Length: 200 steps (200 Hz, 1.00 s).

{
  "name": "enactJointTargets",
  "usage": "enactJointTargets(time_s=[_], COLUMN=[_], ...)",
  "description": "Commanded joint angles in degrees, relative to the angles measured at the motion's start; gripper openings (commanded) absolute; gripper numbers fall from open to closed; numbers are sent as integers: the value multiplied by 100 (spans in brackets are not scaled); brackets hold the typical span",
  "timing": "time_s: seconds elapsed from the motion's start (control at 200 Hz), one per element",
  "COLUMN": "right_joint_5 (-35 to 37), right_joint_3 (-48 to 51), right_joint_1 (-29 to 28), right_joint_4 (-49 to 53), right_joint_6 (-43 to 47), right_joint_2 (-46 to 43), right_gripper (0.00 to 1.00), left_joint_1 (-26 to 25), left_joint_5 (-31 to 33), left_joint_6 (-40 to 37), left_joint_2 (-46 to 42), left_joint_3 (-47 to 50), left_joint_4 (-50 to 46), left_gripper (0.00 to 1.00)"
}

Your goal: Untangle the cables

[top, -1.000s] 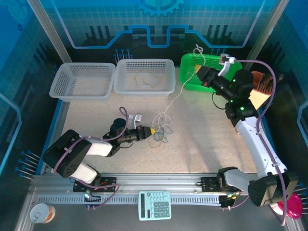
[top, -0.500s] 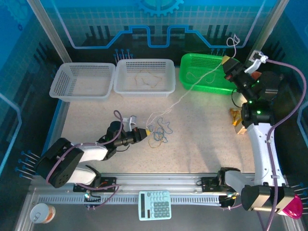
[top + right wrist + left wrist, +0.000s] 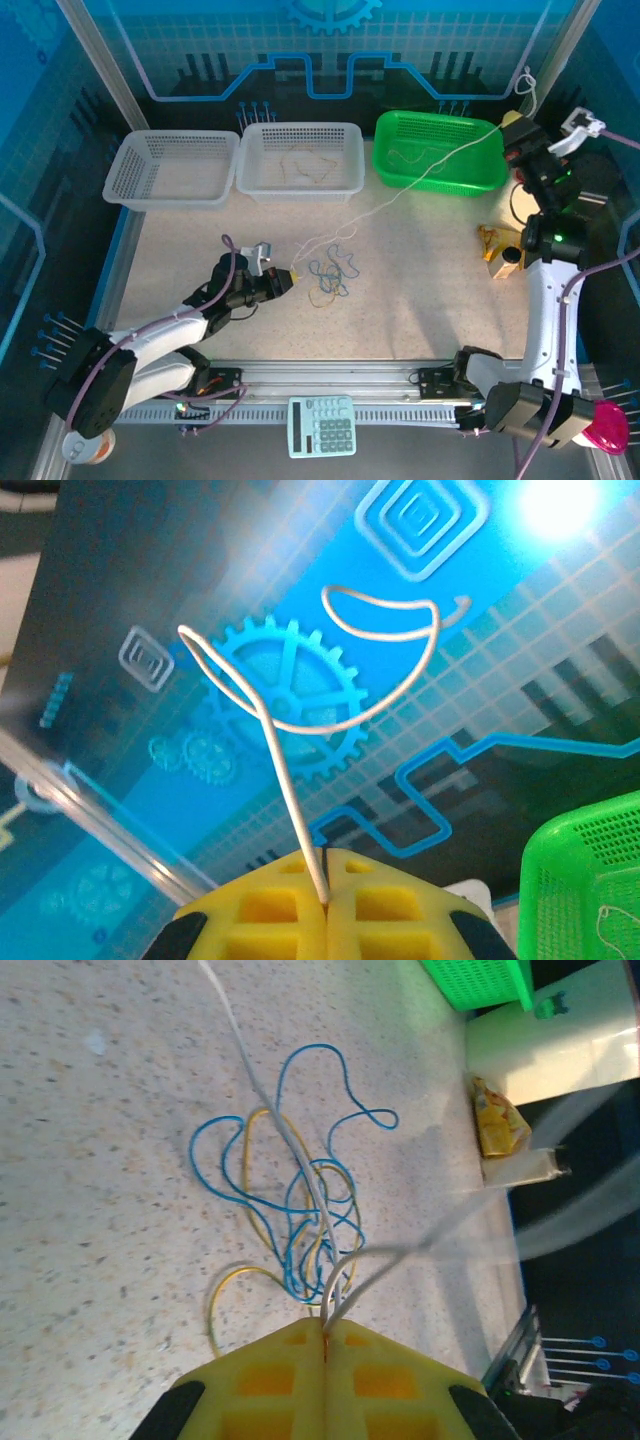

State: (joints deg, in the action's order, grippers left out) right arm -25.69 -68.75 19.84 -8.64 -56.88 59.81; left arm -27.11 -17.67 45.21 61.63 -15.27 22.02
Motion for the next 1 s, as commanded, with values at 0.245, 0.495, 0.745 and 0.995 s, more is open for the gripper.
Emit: enactJointTargets(time_s=[0.245, 0.495, 0.745, 0.995], right_joint_5=[303, 213, -184, 124], right_joint_3=[-473, -922, -844, -786], right_joint_1=[414, 708, 201, -1069], right_joint_4=[-572, -273, -380, 166], right_joint_6=[-786, -728, -563, 462], right_joint_2=[131, 159, 146, 143], right_gripper=[0, 0, 0, 0], left_joint_1=[123, 222, 220, 215], left_joint_5=[257, 174, -20, -135], left_joint_6=[-185, -217, -235, -293], left_joint_2=[-123, -119, -210, -142], left_joint_3=[-128, -124, -356, -488], left_joint_4=[-650, -710, -806, -866], left_gripper=[0, 0, 0, 0])
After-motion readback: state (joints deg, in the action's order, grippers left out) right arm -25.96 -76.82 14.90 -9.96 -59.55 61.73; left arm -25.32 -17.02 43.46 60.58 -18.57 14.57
